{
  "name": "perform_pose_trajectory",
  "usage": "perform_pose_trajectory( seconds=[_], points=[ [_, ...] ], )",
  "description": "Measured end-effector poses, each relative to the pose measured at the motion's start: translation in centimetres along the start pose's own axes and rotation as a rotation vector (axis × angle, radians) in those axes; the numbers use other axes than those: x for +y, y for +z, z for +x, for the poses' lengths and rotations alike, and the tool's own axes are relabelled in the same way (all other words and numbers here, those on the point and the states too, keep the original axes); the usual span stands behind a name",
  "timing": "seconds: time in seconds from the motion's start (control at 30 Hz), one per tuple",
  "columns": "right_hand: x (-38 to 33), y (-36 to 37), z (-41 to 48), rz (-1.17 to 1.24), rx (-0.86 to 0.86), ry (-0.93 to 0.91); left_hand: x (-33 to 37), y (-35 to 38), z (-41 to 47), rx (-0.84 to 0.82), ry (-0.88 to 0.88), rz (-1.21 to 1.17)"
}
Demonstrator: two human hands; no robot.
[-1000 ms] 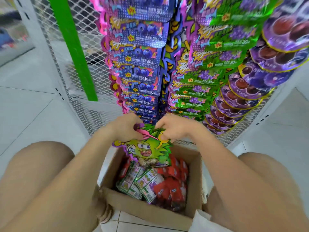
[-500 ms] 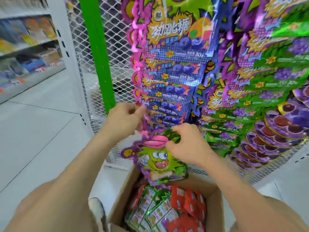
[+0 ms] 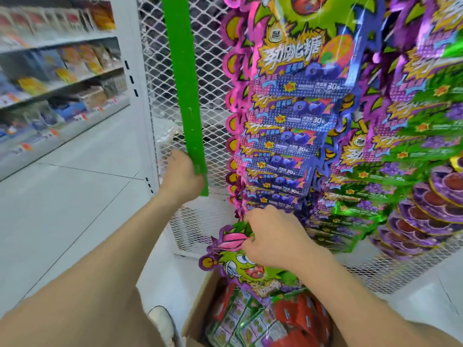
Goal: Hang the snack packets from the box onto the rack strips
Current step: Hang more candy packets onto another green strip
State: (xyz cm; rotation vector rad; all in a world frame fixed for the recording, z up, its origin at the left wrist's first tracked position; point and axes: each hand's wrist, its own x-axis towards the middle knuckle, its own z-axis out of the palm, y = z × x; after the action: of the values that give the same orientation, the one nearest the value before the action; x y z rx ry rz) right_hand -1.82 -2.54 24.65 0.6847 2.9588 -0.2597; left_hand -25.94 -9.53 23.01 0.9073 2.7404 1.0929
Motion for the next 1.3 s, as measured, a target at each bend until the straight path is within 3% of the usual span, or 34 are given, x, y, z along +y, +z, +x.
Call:
perform_pose_trajectory(
  seconds=[0.1,0.33,0.53,0.73,0.83,0.93,1.03,1.17,1.3],
  points=[
    [-0.8,0.2,-0.4,-0.017,-0.035,-0.005,-0.4,-0.3,0.6,0.047,-0.023,-0.09],
    [-1.4,3.0,-0.1,0.134,-0.113,-0.014,1.5,-0.4,-2.0,0.175,-0.024,-0.017],
    [-0.4,4.2,1.1,0.145,-0.234,-0.032,0.6,-1.2,-3.3,-0.082,0.086,-0.175],
    [-1.3,2.7,2.4,0.29,0.025,-0.032,-1.4,-3.9,-5.4,-0.318,0.102,-0.285],
    [-2.6,2.7,2.4,0.374,0.252,-0.01,-1.6,-4.0,-5.7,-0.331,0.131,-0.236],
    [-3.4,2.6,3.3,0.201,0.447,-0.067,-0.8,-3.6,-5.5,-0.132,0.143,-0.137],
    [-3.4,1.5,4.0,-0.023,0.424,-0.094,0.4,-3.6,-5.0,0.009,0.096,-0.168],
    [-1.8,-0.2,3.3,-0.228,0.359,0.004,1.0,-3.7,-4.1,-0.022,0.114,-0.293],
    [-0.7,-0.5,3.0,-0.322,0.321,0.062,1.0,-3.7,-3.5,-0.013,0.107,-0.199]
  ],
)
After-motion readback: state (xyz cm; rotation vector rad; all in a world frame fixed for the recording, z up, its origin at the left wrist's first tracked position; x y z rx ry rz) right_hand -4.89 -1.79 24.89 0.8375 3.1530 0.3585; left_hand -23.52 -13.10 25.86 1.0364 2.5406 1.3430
